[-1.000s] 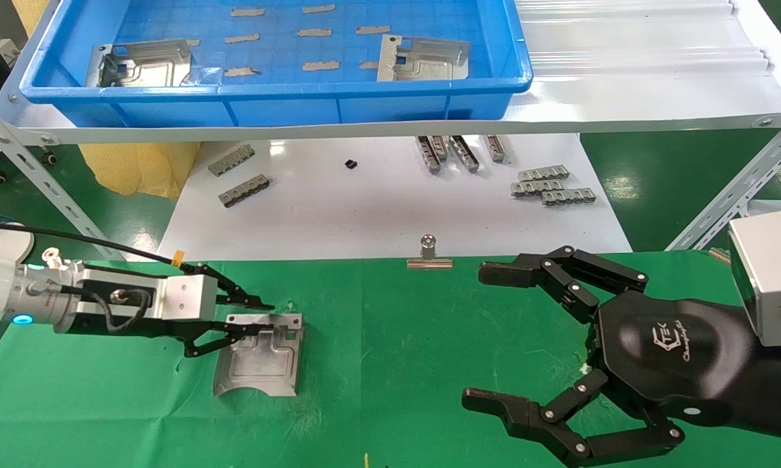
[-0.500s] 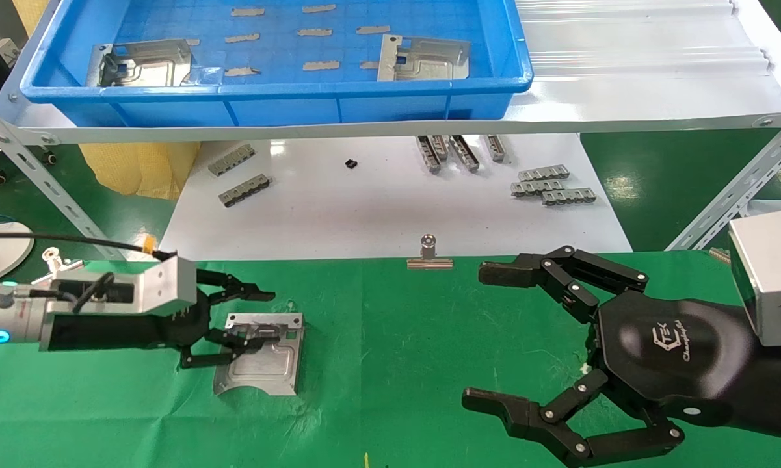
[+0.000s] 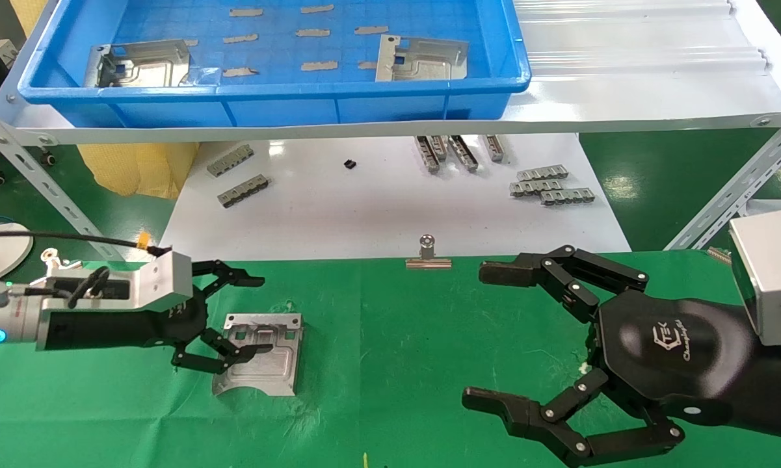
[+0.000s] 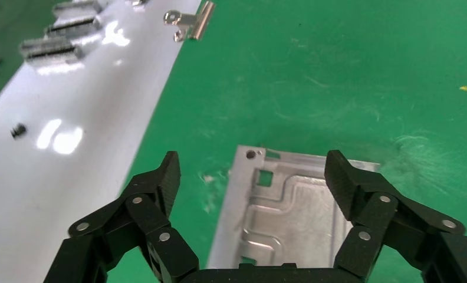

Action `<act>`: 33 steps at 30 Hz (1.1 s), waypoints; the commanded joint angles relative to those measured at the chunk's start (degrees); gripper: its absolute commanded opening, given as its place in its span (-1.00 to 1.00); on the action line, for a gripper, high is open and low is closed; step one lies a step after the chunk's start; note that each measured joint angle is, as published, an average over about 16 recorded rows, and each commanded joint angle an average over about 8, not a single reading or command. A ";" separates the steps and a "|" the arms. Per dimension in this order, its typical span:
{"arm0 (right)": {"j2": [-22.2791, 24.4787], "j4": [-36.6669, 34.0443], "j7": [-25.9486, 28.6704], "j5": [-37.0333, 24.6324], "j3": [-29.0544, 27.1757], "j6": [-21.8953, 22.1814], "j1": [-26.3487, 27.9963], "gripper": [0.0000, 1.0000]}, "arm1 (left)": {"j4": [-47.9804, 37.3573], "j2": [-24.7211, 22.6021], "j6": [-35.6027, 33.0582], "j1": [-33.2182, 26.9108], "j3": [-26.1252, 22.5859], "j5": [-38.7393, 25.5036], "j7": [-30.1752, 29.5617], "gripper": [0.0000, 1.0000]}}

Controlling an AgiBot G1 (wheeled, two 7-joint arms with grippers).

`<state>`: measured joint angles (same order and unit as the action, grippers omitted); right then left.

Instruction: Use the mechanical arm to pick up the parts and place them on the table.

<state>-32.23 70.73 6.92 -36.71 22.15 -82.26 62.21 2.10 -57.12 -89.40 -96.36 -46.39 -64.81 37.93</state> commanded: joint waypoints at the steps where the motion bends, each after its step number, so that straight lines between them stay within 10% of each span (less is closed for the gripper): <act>1: 0.00 0.00 0.00 0.00 0.00 0.00 0.00 1.00 | 1.53 0.48 0.08 0.75 0.65 0.50 -1.04 1.00; 33: 0.00 0.00 0.00 0.00 0.00 0.00 0.00 1.00 | 42.32 13.09 2.19 20.61 17.98 13.59 -28.83 1.00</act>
<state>-32.23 70.73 6.92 -36.70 22.15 -82.25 62.21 44.40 -44.04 -87.21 -75.77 -28.42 -51.22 9.12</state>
